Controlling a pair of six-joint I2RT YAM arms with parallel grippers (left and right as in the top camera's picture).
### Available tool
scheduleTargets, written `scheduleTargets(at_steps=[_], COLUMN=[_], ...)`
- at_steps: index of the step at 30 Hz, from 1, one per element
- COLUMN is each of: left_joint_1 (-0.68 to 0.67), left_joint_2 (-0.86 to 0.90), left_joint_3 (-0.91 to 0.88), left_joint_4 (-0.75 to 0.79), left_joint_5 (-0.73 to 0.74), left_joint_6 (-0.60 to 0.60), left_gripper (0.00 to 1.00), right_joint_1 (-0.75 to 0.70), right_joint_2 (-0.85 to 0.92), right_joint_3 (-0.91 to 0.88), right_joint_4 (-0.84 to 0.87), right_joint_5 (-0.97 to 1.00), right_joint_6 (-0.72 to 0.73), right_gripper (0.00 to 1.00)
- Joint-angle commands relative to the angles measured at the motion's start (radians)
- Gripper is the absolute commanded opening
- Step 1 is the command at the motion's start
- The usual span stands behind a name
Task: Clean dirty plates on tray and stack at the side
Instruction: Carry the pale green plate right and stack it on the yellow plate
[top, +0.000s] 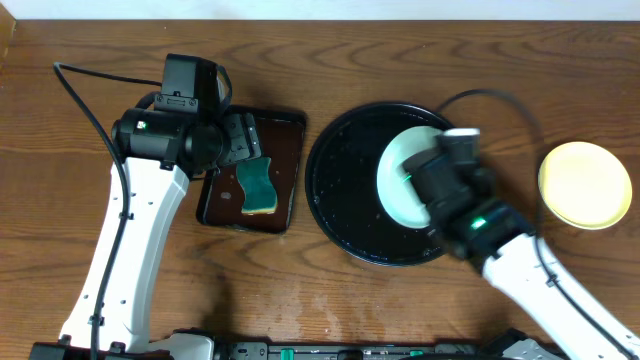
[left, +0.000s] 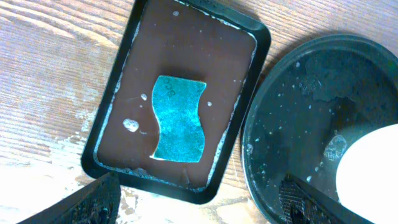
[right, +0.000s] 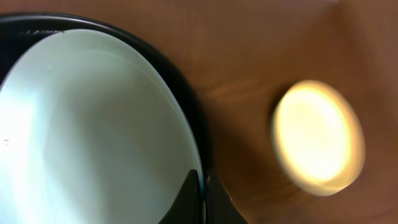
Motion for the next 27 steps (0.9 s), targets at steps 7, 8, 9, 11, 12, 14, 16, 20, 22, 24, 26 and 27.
scheduleTargets(at_steps=[7, 8, 9, 11, 12, 14, 16, 20, 22, 24, 26, 27], left_joint_1=[0.004, 0.004, 0.004, 0.004, 0.004, 0.004, 0.004, 0.004, 0.004, 0.004, 0.004, 0.004], left_joint_2=[-0.001, -0.001, -0.001, -0.001, -0.001, -0.001, -0.001, -0.001, -0.001, -0.001, -0.001, -0.001], left_joint_3=[0.011, 0.011, 0.011, 0.011, 0.011, 0.011, 0.011, 0.012, 0.011, 0.011, 0.011, 0.011], left_joint_4=[-0.003, -0.003, -0.003, -0.003, -0.002, -0.003, -0.002, -0.002, -0.003, -0.003, -0.003, -0.002], left_joint_5=[0.002, 0.002, 0.002, 0.002, 0.002, 0.002, 0.002, 0.002, 0.002, 0.002, 0.002, 0.002], left_joint_6=[0.010, 0.010, 0.010, 0.010, 0.010, 0.010, 0.010, 0.010, 0.010, 0.010, 0.010, 0.010], left_gripper=[0.82, 0.82, 0.82, 0.82, 0.82, 0.82, 0.82, 0.82, 0.82, 0.82, 0.82, 0.82], right_joint_1=[-0.544, -0.603, -0.660, -0.775, -0.816, -0.907, -0.987, -1.115, -1.163, -1.198, -1.221, -1.228], right_joint_2=[-0.024, -0.024, -0.024, -0.024, -0.024, -0.022, -0.018, 0.010, 0.034, 0.069, 0.114, 0.138], right_joint_3=[0.008, 0.008, 0.008, 0.008, 0.008, 0.008, 0.008, 0.008, 0.008, 0.008, 0.008, 0.008], right_joint_4=[0.011, 0.012, 0.015, 0.027, 0.032, 0.042, 0.052, 0.103, 0.132, 0.157, 0.169, 0.173], right_joint_5=[-0.504, -0.521, -0.530, -0.531, -0.531, -0.530, -0.530, -0.529, -0.530, -0.529, -0.529, -0.528], right_joint_6=[0.166, 0.166, 0.166, 0.166, 0.166, 0.166, 0.166, 0.166, 0.166, 0.166, 0.166, 0.166], right_gripper=[0.01, 0.01, 0.01, 0.01, 0.01, 0.01, 0.01, 0.01, 0.01, 0.01, 0.01, 0.01])
